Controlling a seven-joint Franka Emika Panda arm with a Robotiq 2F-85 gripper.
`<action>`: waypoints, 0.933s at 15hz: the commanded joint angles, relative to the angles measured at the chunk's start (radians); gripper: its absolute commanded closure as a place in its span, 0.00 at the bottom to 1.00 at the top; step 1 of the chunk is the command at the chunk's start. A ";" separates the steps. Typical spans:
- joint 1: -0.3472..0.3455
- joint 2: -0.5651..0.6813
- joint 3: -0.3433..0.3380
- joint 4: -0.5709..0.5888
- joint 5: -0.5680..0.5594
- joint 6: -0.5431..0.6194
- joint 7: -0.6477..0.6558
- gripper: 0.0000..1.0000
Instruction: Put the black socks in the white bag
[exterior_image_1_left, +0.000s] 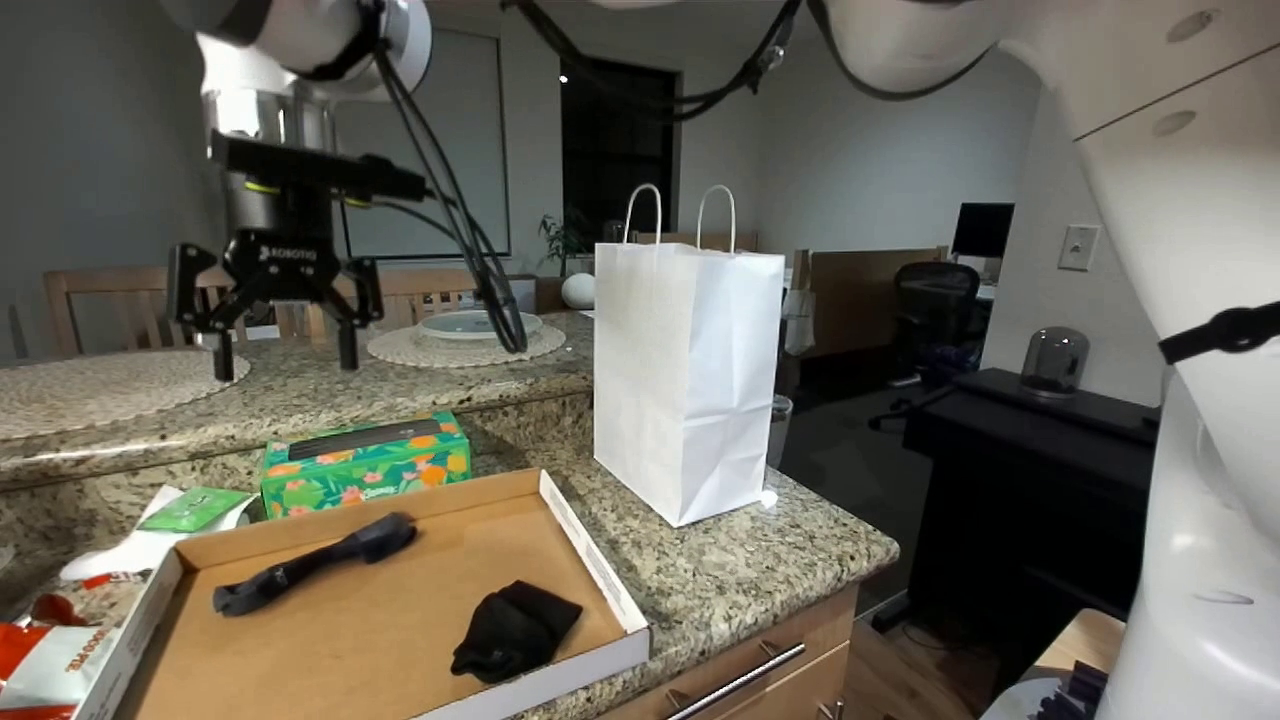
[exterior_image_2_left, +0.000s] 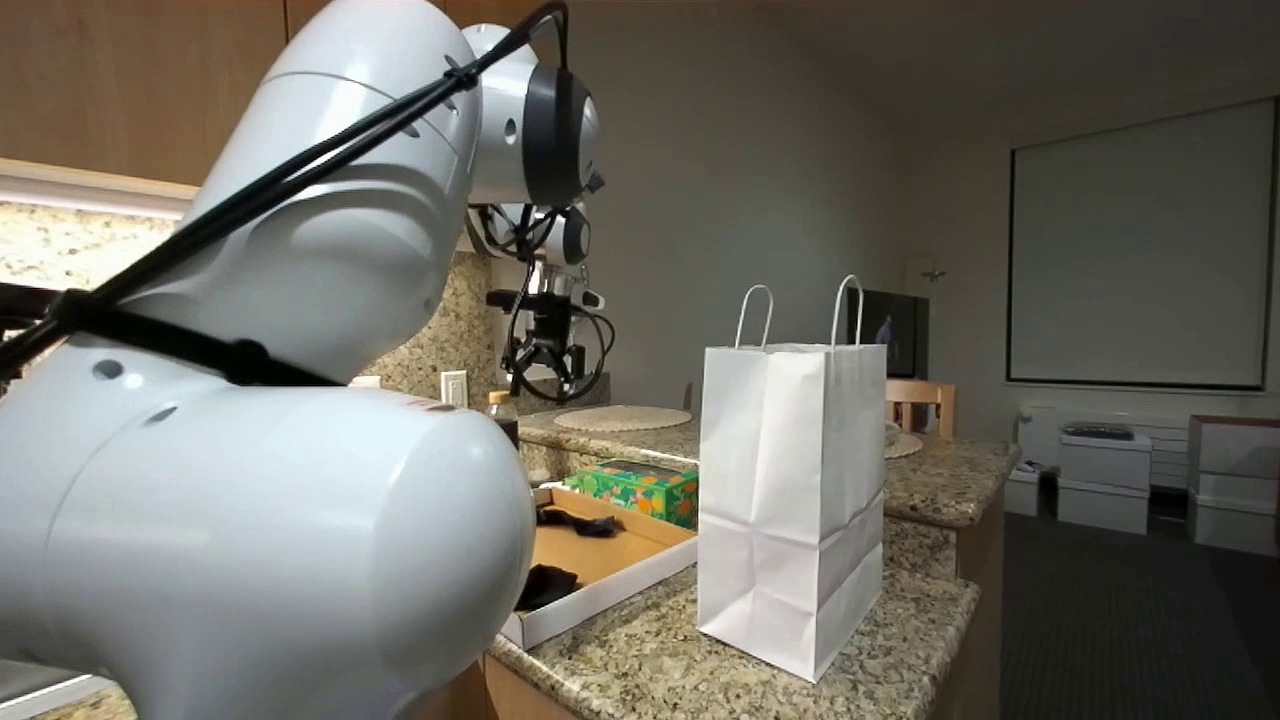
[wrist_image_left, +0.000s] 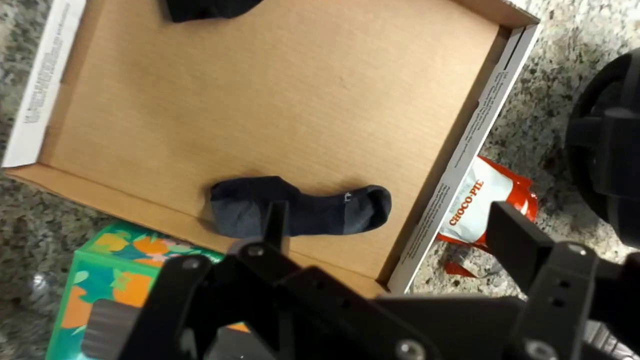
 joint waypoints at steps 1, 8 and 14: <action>0.036 0.071 -0.014 -0.009 -0.008 0.120 0.058 0.00; 0.035 0.195 -0.057 -0.067 0.003 0.350 0.130 0.00; 0.051 0.273 -0.092 -0.059 0.010 0.360 0.106 0.00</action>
